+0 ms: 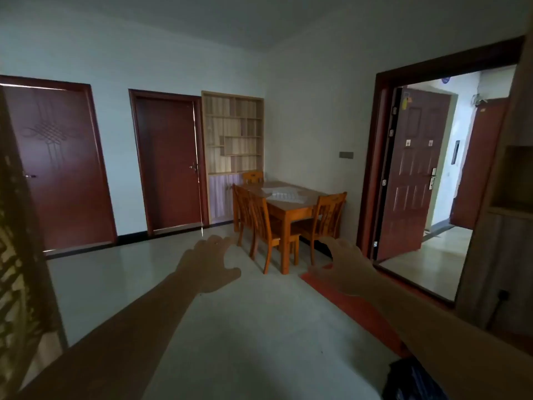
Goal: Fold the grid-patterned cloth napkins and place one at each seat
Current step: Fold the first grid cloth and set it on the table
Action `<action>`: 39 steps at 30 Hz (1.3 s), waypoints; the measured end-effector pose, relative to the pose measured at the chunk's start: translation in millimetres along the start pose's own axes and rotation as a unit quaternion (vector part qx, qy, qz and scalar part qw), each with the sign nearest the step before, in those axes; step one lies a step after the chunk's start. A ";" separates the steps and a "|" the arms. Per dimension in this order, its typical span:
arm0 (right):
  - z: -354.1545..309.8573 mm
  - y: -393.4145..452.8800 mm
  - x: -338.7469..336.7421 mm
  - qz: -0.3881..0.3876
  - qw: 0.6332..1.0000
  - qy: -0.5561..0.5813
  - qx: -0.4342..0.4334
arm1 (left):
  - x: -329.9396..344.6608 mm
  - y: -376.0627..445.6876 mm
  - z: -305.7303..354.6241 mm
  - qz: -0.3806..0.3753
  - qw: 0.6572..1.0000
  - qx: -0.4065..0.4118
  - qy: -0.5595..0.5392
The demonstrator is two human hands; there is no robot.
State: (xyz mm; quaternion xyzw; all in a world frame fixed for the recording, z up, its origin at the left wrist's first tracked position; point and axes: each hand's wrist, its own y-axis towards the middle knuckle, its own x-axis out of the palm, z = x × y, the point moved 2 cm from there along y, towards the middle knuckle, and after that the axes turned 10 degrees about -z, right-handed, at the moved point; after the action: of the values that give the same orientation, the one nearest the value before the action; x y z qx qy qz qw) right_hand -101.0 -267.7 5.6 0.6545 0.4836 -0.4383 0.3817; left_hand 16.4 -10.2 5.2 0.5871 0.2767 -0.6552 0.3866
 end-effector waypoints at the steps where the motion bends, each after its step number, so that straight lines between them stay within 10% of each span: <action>1: 3.3 15.2 3.5 -0.004 1.000 0.007 0.001 | 3.6 16.4 -3.3 -0.006 1.000 0.003 -0.004; 39: 210.6 796.2 15.2 -0.051 0.997 0.018 0.047 | 85.9 815.6 -82.2 -0.024 0.998 0.016 -0.050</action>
State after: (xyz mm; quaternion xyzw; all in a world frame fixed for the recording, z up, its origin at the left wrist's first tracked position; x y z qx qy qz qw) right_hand 628.5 -649.5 -16.8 0.6540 0.5015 -0.4678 0.3192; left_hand 739.2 -405.6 -17.6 0.5525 0.2606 -0.6974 0.3747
